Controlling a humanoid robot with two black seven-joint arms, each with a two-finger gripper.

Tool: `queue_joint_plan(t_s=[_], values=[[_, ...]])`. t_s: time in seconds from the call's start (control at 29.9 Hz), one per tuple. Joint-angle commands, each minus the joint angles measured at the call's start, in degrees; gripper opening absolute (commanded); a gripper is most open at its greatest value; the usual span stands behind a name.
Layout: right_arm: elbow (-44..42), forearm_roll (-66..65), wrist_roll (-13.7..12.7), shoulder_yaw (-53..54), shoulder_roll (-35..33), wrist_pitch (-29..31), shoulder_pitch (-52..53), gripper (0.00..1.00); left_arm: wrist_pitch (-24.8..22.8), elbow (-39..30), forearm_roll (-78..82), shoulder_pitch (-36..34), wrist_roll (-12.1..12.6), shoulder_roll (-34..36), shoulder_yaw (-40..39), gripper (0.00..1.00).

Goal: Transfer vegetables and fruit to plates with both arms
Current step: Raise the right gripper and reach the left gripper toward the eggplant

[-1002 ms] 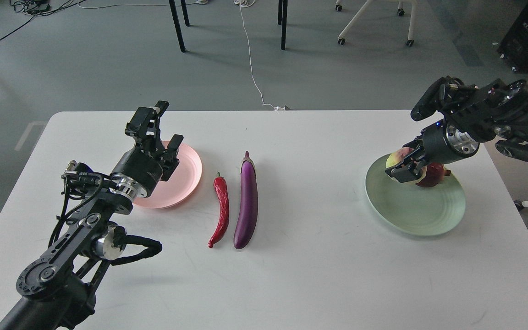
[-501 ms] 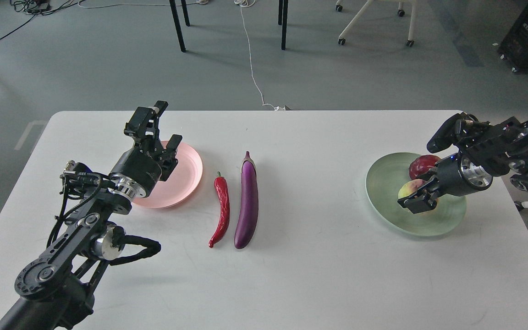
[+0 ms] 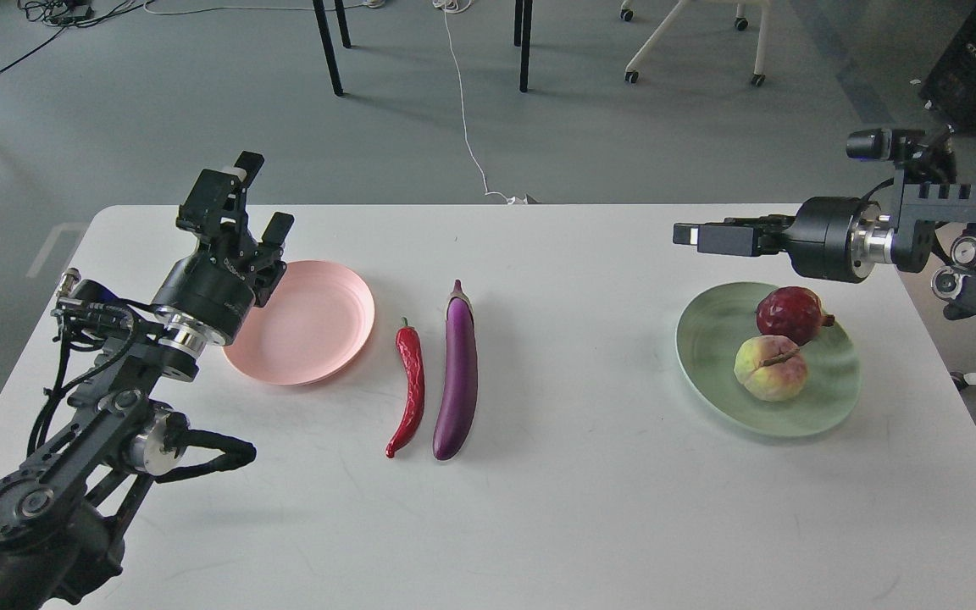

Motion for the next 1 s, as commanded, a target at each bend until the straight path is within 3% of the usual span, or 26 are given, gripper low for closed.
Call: queue_joint_plan(t_s=[0.0,0.2,0.33,0.47,0.67,0.8,0.97], values=[[-0.19,15.39,0.01,10.8,1.05,0.18,-9.48,0.98,0.06,-0.65,1.53,-1.9,0.02,0.67,3.6,0.99],[-0.63,42.11,0.01,23.82,4.13,2.11,-21.18,0.98,-0.03,-0.65,16.98,-7.61,0.2,1.55,14.76,0.99],[-1.42,52.68,0.01,26.73,4.22,6.42,-26.02,0.98,-0.29,-0.48,28.06,-15.68,1.07,1.82,24.86,0.99],[-1.6,52.87,0.01,27.88,3.6,6.86,-28.22,0.98,-2.48,-0.21,35.19,-22.9,6.86,1.82,32.17,0.99],[-2.21,52.87,0.01,28.93,3.51,6.86,-29.02,0.98,-13.02,5.31,36.87,-36.86,15.31,0.94,39.54,0.98],[-2.21,52.87,0.01,29.02,3.51,6.86,-29.02,0.98,-16.2,11.72,36.7,-47.68,15.67,-1.95,52.89,0.98],[-2.04,52.87,0.01,29.02,3.51,6.86,-29.28,0.98,-16.55,22.35,36.34,-50.51,15.67,-9.95,58.02,0.98]])
